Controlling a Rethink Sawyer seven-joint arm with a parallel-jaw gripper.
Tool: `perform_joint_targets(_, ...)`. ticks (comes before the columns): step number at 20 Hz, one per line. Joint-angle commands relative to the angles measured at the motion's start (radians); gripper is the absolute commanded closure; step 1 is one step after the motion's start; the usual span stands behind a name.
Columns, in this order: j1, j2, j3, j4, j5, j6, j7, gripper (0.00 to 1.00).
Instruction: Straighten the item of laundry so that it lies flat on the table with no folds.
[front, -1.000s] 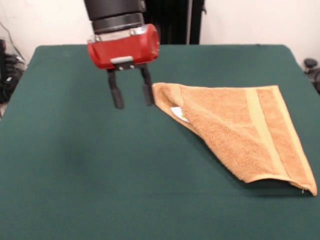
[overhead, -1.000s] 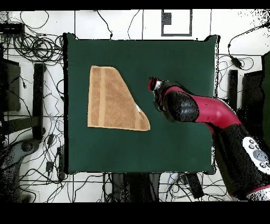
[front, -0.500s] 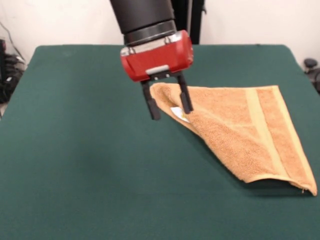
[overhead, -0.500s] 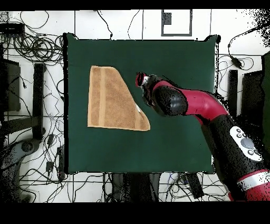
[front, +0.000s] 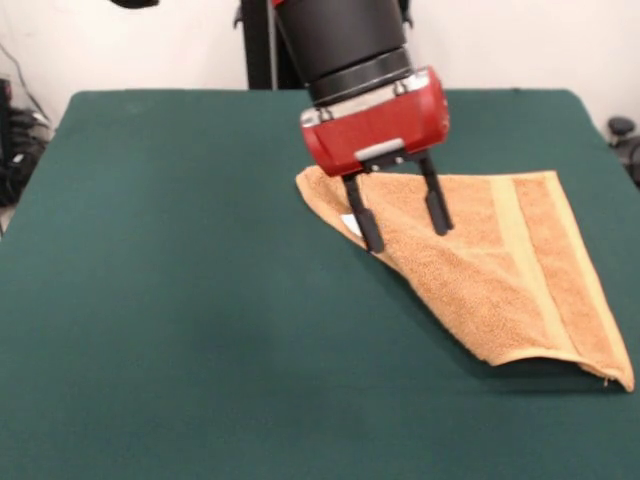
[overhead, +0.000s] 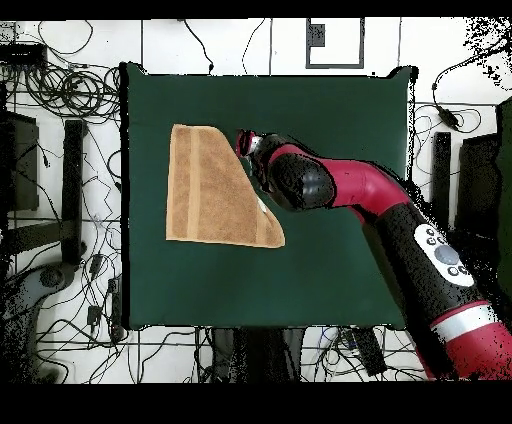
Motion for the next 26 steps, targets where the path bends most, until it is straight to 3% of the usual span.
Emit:
perform_joint_targets(1,0.05,0.039,0.086,-0.059,-0.047,0.034,-0.109,0.0)
perform_joint_targets(26,0.032,0.18,0.133,-0.18,-0.161,0.035,-0.153,0.0)
